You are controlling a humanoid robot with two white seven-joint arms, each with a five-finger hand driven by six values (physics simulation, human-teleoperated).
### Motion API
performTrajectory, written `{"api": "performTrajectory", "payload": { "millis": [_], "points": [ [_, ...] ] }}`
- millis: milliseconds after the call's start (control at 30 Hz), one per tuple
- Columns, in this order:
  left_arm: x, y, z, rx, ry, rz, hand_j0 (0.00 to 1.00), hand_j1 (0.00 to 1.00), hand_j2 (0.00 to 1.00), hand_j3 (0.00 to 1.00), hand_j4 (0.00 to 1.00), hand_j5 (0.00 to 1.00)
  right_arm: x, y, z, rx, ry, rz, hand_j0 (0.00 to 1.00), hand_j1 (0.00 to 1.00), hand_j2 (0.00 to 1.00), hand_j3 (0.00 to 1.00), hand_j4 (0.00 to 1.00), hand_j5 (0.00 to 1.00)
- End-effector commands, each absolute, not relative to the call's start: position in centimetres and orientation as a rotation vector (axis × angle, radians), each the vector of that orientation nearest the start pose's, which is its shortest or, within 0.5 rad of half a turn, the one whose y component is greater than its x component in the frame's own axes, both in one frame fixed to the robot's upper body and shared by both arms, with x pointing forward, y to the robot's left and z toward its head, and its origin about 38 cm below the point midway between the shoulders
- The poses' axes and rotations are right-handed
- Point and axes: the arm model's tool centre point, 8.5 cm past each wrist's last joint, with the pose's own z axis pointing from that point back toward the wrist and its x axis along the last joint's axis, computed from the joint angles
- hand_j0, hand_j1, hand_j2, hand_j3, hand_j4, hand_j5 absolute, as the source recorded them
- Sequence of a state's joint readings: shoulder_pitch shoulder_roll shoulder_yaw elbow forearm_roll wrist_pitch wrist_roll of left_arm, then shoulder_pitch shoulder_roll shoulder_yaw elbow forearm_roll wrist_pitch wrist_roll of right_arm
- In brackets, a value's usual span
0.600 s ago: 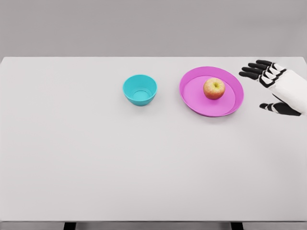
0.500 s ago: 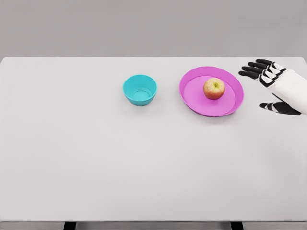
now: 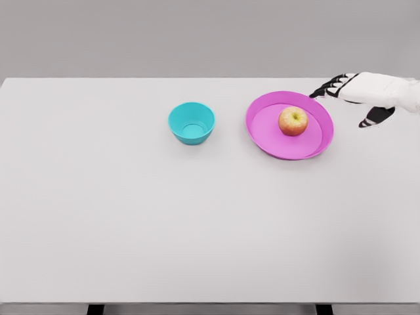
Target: Put the apple from the pink plate into the blue bowl with your right arm
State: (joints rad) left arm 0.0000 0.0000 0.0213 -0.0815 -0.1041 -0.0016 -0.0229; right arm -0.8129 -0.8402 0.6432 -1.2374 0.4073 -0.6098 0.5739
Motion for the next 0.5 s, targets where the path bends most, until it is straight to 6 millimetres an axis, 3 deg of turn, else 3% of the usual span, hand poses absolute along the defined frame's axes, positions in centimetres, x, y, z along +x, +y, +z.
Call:
{"api": "performTrajectory", "payload": {
  "millis": [0,133,233,333,433,467],
  "points": [
    [2.9,27.0,-26.3,0.069,-0.078,-0.087,1.00,1.00,1.00,1.00,1.00,1.00,47.9,-34.1,21.8,-0.444,-1.180,2.079,1.00,1.00,1.00,1.00,1.00,1.00],
    [2.9,27.0,-26.3,0.069,-0.078,-0.087,1.00,1.00,1.00,1.00,1.00,1.00,51.1,-32.1,21.4,-0.421,-1.148,2.066,1.00,1.00,1.00,1.00,1.00,1.00],
    [2.9,27.0,-26.3,0.069,-0.078,-0.087,1.00,1.00,1.00,1.00,1.00,1.00,52.1,-31.2,21.5,-0.413,-1.152,2.056,1.00,1.00,1.00,1.00,1.00,1.00],
    [2.9,27.0,-26.3,0.069,-0.078,-0.087,1.00,1.00,1.00,1.00,1.00,1.00,52.5,-29.8,20.2,-0.377,-1.132,2.069,1.00,1.00,1.00,1.00,1.00,1.00],
    [2.9,27.0,-26.3,0.069,-0.078,-0.087,1.00,1.00,1.00,1.00,1.00,1.00,53.1,-29.8,20.5,-0.386,-1.121,2.062,1.00,1.00,1.00,1.00,1.00,1.00],
    [2.9,27.0,-26.3,0.069,-0.078,-0.087,1.00,1.00,1.00,1.00,1.00,1.00,53.6,-28.9,20.5,-0.375,-1.130,2.060,1.00,1.00,1.00,1.00,1.00,1.00]
  ]
}}
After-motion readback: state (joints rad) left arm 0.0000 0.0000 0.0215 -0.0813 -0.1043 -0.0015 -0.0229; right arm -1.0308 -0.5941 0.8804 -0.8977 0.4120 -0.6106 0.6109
